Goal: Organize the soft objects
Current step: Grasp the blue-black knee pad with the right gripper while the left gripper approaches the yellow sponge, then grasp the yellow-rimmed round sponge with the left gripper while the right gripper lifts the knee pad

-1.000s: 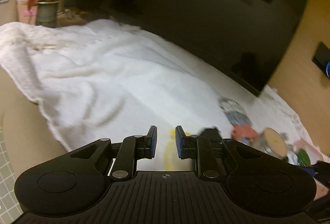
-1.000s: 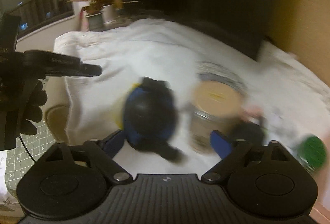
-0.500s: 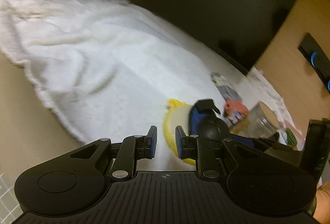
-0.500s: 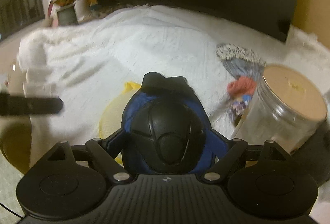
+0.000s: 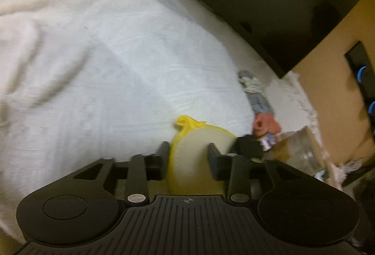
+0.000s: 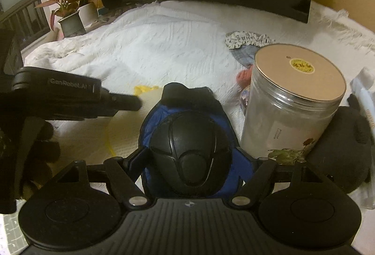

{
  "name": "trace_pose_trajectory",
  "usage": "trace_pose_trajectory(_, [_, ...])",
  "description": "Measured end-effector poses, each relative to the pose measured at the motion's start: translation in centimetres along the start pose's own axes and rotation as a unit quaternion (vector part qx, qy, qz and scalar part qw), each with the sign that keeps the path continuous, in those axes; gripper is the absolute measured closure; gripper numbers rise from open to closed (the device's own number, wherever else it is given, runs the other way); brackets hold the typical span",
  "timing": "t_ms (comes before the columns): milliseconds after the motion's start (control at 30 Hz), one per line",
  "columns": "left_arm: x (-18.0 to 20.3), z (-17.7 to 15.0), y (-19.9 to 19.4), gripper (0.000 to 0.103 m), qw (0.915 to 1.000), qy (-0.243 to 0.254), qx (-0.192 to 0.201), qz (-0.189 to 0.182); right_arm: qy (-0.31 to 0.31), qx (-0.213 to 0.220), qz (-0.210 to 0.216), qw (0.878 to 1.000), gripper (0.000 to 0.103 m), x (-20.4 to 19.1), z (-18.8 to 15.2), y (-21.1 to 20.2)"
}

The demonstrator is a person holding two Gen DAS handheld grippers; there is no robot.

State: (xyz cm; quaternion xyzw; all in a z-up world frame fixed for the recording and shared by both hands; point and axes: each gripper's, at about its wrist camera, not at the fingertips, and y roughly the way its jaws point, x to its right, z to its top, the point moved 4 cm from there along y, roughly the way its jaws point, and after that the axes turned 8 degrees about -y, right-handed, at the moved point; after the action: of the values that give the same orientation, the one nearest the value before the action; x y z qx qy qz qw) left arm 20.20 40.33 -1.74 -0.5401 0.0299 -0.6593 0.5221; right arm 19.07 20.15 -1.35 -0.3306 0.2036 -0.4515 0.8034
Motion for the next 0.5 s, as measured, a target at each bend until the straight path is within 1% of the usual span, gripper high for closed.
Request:
trace_pose_trajectory(33, [0.1, 0.1, 0.1, 0.050, 1.0000, -0.001, -0.004, -0.008, 0.002, 0.000, 0.005, 1.000, 0.024, 0.1, 0.0, 0.1])
trace_pose_trajectory(167, [0.1, 0.3, -0.1, 0.049, 0.9993, -0.020, -0.024, -0.019, -0.009, 0.002, 0.011, 1.000, 0.024, 0.0, 0.1, 0.1])
trace_pose_trajectory(233, [0.1, 0.5, -1.0, 0.050, 0.9981, -0.038, -0.025, -0.042, -0.015, 0.002, 0.018, 1.000, 0.025, -0.3, 0.2, -0.1])
trace_pose_trajectory(267, [0.1, 0.6, -1.7, 0.051, 0.9968, -0.045, -0.021, -0.062, -0.017, 0.003, 0.021, 1.000, 0.025, -0.4, 0.2, -0.2])
trace_pose_trajectory(300, [0.2, 0.6, -2.4, 0.054, 0.9953, -0.050, -0.017, -0.081, -0.018, 0.004, 0.023, 1.000, 0.025, -0.5, 0.3, -0.4])
trace_pose_trajectory(333, [0.1, 0.4, -2.8, 0.057, 0.9945, -0.051, -0.017, -0.090, -0.020, 0.006, 0.021, 1.000, 0.025, -0.5, 0.4, -0.6])
trace_pose_trajectory(367, [0.1, 0.3, -3.0, 0.057, 0.9945, -0.051, -0.017, -0.090, -0.022, 0.006, 0.015, 1.000, 0.025, -0.4, 0.3, -0.9])
trace_pose_trajectory(467, [0.0, -0.1, -2.5, 0.057, 0.9975, -0.038, -0.012, -0.058, -0.025, 0.007, -0.003, 1.000, 0.025, -0.2, -0.1, -1.7])
trace_pose_trajectory(500, [0.1, -0.3, -2.0, 0.057, 0.9983, -0.028, -0.011, -0.051, -0.024, 0.004, -0.003, 1.000, 0.025, -0.1, -0.4, -1.9])
